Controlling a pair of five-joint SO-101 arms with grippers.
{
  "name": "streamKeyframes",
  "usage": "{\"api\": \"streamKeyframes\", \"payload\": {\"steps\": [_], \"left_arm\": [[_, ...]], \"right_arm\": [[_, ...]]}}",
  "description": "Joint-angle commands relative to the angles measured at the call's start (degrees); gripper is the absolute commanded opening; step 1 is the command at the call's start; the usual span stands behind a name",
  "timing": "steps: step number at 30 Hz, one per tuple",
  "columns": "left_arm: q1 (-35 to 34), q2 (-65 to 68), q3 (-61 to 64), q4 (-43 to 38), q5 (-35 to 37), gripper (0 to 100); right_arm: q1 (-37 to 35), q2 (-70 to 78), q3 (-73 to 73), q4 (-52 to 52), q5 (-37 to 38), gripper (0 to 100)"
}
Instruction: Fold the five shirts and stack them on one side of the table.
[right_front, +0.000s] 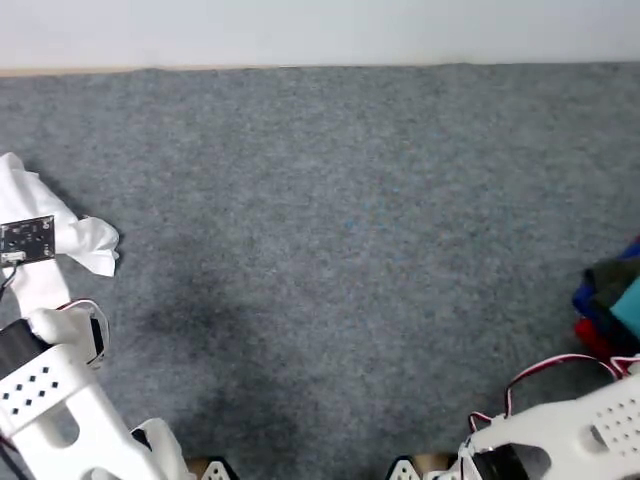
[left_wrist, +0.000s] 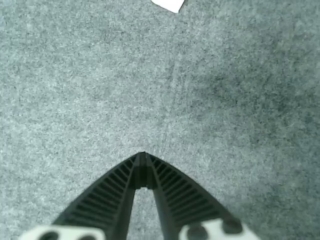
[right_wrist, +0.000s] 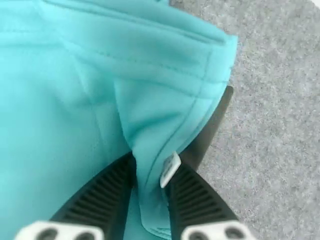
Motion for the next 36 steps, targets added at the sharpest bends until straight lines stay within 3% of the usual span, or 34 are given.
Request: {"api": "streamKeyframes", "payload": {"steps": [1, 4, 9, 12, 23, 31, 36], "left_arm": [[0.3, -1.1, -0.3, -0.4, -0.3, 0], [0.4, -1.1, -0.2, -0.5, -0.3, 0], [0.4, -1.1, -0.2, -0.6, -0.3, 0], [0.4, -1.1, -0.2, -0.6, -0.3, 0], [0.4, -1.0, -0.1, -0.7, -0.3, 0], [0.4, -1.1, -0.1, -0.6, -0.3, 0], [0.4, -1.1, -0.1, -0.6, -0.3, 0]], "right_arm": [[-1.0, -0.2, -1.9, -0.4, 0.5, 1.2], [-1.0, -0.2, -1.6, 1.0, 0.5, 5.7], [-1.0, -1.0, -1.8, 5.4, 0.2, 33.3], [-0.9, -2.8, -2.5, 5.9, 0.1, 40.7], [-4.4, -17.2, -2.5, 8.0, -6.3, 29.2], [-7.9, -12.7, -2.6, 7.0, -7.1, 0.1], [-5.4, -2.9, -2.6, -3.6, -5.8, 3.5]]}}
